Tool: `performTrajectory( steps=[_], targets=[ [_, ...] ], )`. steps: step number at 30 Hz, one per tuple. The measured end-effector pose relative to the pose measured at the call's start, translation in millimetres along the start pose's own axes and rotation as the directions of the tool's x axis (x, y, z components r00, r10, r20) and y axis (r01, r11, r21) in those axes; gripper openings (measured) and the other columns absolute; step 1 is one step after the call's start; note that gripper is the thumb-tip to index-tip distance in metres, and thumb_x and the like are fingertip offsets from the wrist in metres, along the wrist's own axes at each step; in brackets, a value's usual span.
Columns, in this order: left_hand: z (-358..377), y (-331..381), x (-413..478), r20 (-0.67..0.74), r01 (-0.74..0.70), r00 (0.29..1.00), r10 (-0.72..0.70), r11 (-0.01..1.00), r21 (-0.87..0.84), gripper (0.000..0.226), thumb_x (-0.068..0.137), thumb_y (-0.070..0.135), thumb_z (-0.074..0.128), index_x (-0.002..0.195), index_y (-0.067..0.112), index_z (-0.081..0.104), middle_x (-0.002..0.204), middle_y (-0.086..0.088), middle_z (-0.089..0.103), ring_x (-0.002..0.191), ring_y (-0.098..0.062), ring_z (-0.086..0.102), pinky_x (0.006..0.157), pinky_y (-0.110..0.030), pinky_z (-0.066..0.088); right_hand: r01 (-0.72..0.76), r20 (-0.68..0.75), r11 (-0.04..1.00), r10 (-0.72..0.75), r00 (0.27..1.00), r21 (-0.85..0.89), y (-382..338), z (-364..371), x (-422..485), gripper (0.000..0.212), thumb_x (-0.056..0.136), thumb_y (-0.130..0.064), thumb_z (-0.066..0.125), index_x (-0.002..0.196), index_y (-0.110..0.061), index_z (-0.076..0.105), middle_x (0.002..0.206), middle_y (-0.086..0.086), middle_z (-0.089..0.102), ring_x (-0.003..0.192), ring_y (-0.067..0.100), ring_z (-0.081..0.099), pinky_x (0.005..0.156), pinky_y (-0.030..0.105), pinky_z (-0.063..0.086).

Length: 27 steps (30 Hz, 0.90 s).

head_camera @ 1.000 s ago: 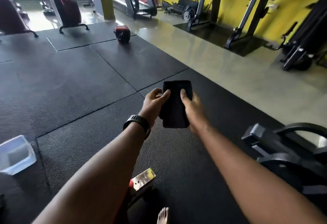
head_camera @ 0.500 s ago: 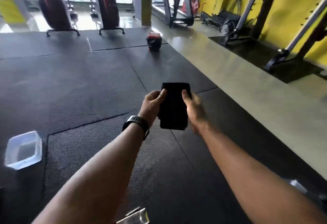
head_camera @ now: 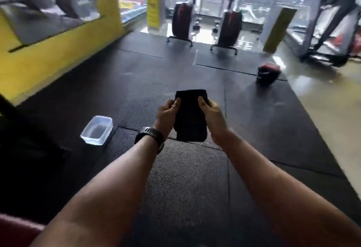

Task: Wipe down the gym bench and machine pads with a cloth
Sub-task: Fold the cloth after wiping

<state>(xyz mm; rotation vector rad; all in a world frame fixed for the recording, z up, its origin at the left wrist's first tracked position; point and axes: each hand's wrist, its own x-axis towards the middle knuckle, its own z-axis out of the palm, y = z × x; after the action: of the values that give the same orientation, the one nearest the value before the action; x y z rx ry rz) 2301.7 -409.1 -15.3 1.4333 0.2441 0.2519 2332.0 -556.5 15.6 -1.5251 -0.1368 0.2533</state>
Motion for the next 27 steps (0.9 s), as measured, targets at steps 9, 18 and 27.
performTrajectory(
  steps=[9,18,27],
  targets=[
    [-39,6,59,-0.395,0.036,0.918,-0.021,0.999,0.031,0.038,0.098,0.046,0.060,0.096,0.009,0.065,0.091,-0.008,0.068,0.083,-0.018,0.062,0.075,-0.035,0.050,-0.130,0.404,0.991,0.100,0.909,0.045,6,57,122,0.029,0.107,-0.027,0.050,0.116,0.000,0.058,0.101,0.013,0.070,0.079,0.016,0.072,0.061,0.027,0.058],
    [-160,-30,147,-0.695,0.073,0.716,-0.075,0.997,-0.032,0.042,0.078,0.064,0.066,0.086,0.023,0.069,0.091,-0.009,0.071,0.087,-0.023,0.065,0.081,-0.049,0.053,-0.211,0.650,0.970,0.240,0.721,-0.124,48,201,240,0.036,0.107,-0.037,0.049,0.125,-0.006,0.054,0.115,0.014,0.068,0.098,0.022,0.070,0.065,0.031,0.062],
    [-275,-18,246,-0.807,0.097,0.582,-0.100,0.994,-0.053,0.030,0.102,0.038,0.059,0.097,0.008,0.062,0.097,-0.014,0.069,0.089,-0.024,0.064,0.081,-0.040,0.055,-0.203,0.735,0.951,0.308,0.604,-0.231,58,345,353,0.036,0.105,-0.040,0.052,0.123,-0.008,0.054,0.122,0.014,0.068,0.110,0.026,0.068,0.093,0.044,0.059]
  ],
)
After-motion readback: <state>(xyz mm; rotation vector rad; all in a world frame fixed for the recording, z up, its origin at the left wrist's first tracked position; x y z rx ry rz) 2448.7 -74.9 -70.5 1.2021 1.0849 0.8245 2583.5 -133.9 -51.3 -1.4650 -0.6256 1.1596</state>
